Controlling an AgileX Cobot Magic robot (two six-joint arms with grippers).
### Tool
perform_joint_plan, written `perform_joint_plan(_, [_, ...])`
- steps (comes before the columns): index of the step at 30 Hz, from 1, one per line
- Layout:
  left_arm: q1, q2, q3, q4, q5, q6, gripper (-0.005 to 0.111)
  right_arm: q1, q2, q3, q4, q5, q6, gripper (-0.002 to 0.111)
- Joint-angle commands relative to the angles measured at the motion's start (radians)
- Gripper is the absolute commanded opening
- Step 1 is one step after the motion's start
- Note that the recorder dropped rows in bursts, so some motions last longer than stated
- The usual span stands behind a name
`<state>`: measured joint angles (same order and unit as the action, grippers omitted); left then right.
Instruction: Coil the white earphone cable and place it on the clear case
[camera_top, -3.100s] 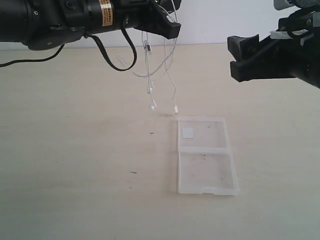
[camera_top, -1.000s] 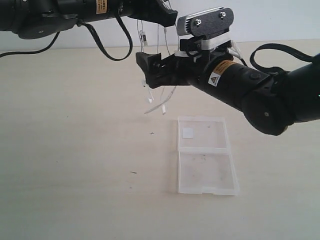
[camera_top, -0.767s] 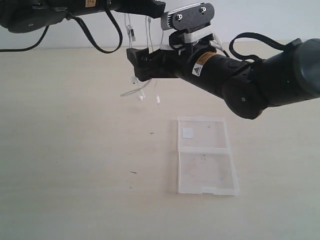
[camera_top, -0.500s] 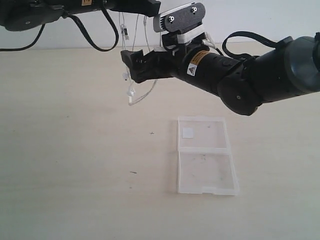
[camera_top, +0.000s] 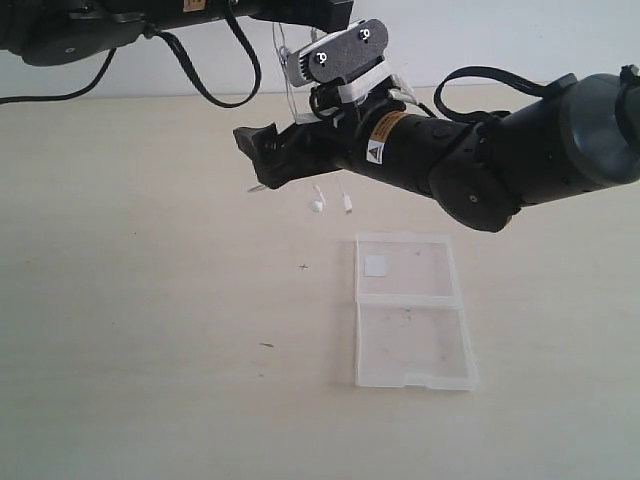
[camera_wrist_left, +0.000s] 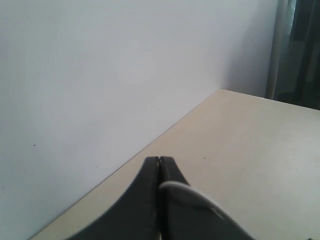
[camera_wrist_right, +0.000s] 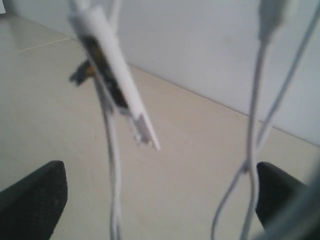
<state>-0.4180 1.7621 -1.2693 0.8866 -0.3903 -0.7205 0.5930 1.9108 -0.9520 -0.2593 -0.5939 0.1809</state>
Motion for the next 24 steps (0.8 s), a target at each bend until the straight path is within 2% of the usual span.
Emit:
perform_joint_plan(1, [0.0,-0.008,-0.003,0.0,0.001,-0.01,0.0,0.0,-0.011,-0.006,0.002,0.033,0.005,0.095])
perform_joint_plan(10, [0.0,-0.008,-0.003,-0.008,0.008,-0.022,0.0,0.0,-0.015,-0.006,0.021,0.039,0.066,0.095])
perform_joint_plan(15, [0.0,-0.008,-0.003,-0.012,0.049,-0.093,0.0,0.0,-0.014,-0.006,0.021,0.06,0.102,0.095])
perform_joint_plan(24, [0.0,-0.008,-0.003,-0.01,0.067,-0.153,0.0,0.0,-0.016,0.01,0.012,-0.03,0.089,0.095])
